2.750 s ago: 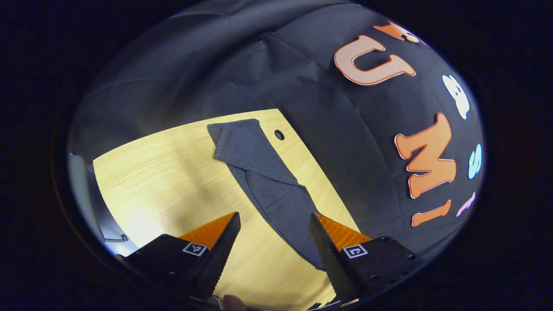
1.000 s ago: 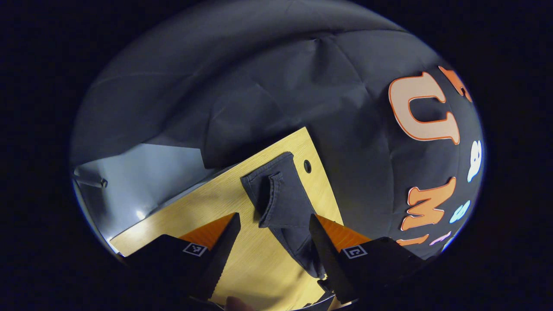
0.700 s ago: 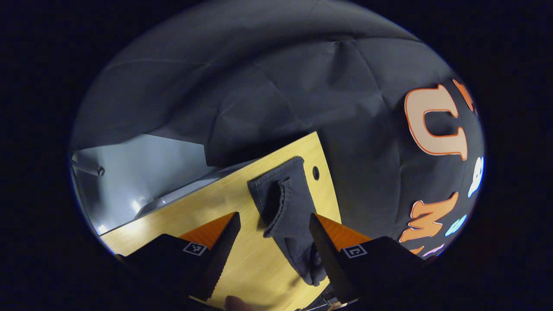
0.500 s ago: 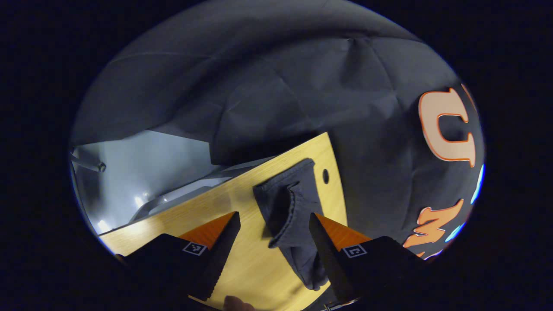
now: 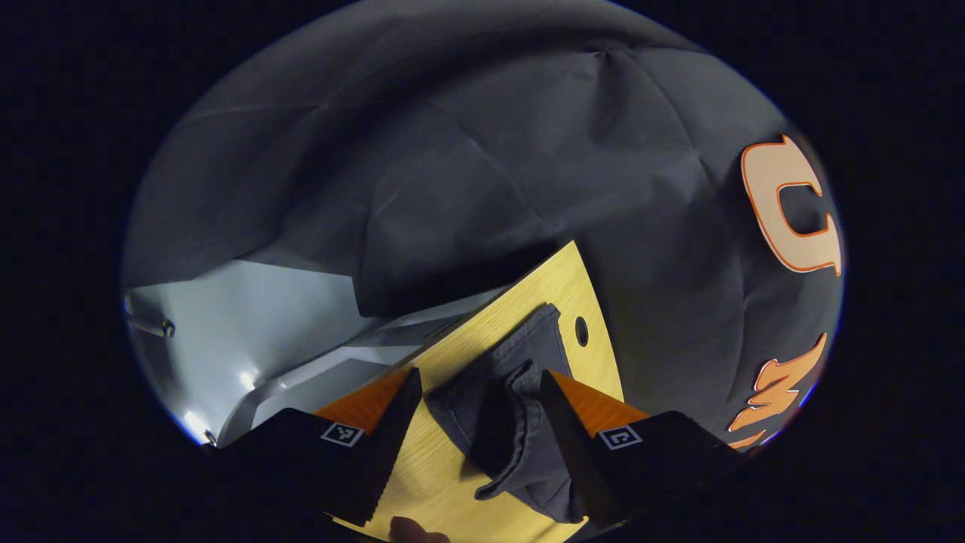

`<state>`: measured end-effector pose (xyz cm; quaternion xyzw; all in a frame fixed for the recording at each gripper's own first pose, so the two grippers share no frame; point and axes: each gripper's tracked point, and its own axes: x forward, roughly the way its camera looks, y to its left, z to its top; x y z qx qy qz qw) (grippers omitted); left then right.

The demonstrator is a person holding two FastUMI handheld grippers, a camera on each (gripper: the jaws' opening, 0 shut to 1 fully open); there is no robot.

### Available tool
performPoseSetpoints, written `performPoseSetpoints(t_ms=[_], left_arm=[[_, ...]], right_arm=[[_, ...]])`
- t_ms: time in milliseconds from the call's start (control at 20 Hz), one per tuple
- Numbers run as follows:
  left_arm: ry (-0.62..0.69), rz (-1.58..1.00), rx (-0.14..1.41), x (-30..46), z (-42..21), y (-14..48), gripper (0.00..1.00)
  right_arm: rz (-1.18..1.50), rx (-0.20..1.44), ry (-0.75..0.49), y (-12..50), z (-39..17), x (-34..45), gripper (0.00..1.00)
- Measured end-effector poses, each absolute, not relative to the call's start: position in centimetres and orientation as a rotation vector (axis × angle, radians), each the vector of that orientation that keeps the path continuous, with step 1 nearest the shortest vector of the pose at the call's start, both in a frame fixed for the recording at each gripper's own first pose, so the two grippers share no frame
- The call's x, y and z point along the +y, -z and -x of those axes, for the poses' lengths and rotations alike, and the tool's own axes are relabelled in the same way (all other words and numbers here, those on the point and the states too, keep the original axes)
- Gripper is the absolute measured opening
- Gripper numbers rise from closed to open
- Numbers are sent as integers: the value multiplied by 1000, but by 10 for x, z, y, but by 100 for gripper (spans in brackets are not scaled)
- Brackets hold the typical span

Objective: Grasp the waist and the cuffs of the jeans and fold them to make the two legs overlap; first hold the waist and fold one-third of the jeans toward the cuffs, then hold the cuffs and fold the remaining one-third in the same direction to finish folding.

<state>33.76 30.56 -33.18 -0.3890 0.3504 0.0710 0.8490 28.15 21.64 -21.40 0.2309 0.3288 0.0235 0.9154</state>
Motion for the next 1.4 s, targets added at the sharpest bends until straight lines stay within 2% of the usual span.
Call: performPoseSetpoints(t_ms=[250,500,600,650,700,850,950,1100,1400], left_arm=[[-66,846,709,293,-339,331,96],[122,1061,757,223,-345,339,94],[90,1019,723,210,-363,352,92],[73,973,725,208,-369,360,85],[31,909,742,214,-369,372,82],[17,883,740,207,-366,368,9],[54,808,698,202,-363,340,5],[123,670,632,176,-361,292,5],[258,482,542,78,-340,202,5]], right_arm=[[-534,686,-55,223,-275,206,98],[-582,695,-35,226,-270,199,98],[-592,683,-21,222,-269,192,98],[-591,676,-14,220,-268,188,98],[-592,671,-7,216,-266,186,98],[-605,662,-2,213,-262,181,98],[-602,648,5,211,-259,176,98],[-585,625,11,204,-255,169,98],[-617,544,-33,174,-243,149,98]])
